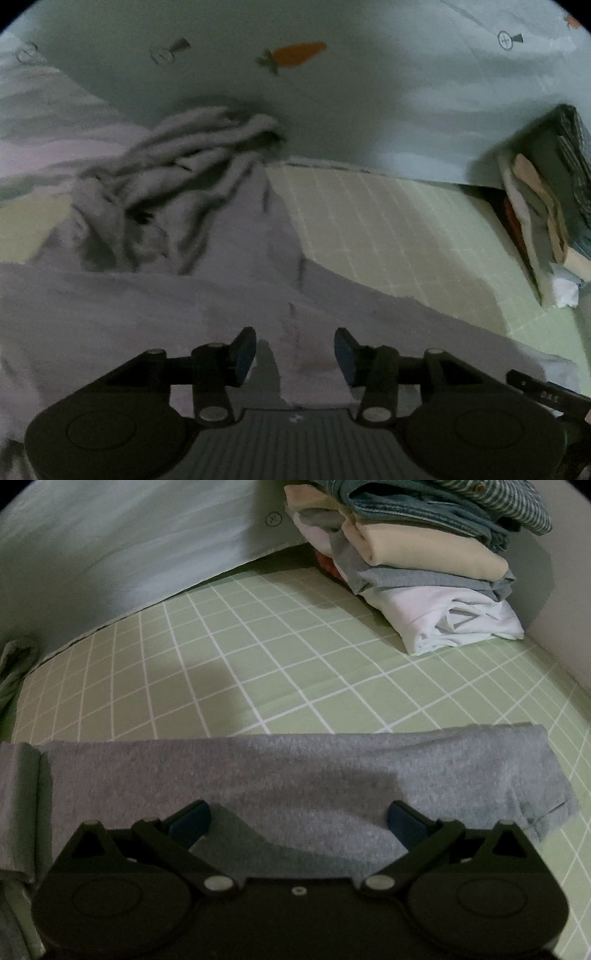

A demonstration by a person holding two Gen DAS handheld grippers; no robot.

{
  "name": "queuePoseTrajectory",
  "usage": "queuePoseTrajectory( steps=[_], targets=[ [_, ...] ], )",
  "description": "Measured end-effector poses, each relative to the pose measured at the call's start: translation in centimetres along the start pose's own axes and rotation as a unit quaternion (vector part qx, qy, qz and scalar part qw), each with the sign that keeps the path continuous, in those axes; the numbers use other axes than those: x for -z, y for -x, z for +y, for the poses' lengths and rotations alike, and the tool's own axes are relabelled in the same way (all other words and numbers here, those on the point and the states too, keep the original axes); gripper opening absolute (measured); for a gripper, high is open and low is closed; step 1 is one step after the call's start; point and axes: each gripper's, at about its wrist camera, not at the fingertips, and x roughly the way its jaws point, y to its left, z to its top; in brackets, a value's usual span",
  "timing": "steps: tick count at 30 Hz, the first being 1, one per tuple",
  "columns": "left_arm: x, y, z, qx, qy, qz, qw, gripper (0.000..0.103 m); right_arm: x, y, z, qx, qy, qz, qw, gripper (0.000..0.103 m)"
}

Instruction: Fold clothes

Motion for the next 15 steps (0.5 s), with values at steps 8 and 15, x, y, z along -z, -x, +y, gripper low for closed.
queuePoseTrajectory(
  steps=[8,15],
  targets=[
    [0.8,1.6,0.0,0.034,-0.015,-0.019,0.9991,0.005,0.1,0.1,0.1,-0.001,0.001,-0.005,1.000,0.103],
    [0.5,5.9,6.5,-0.044,0.046,-0.060,0.9961,0.005,0.3,0.2,0.1,0.000,-0.001,-0.007,1.000,0.103]
  ],
)
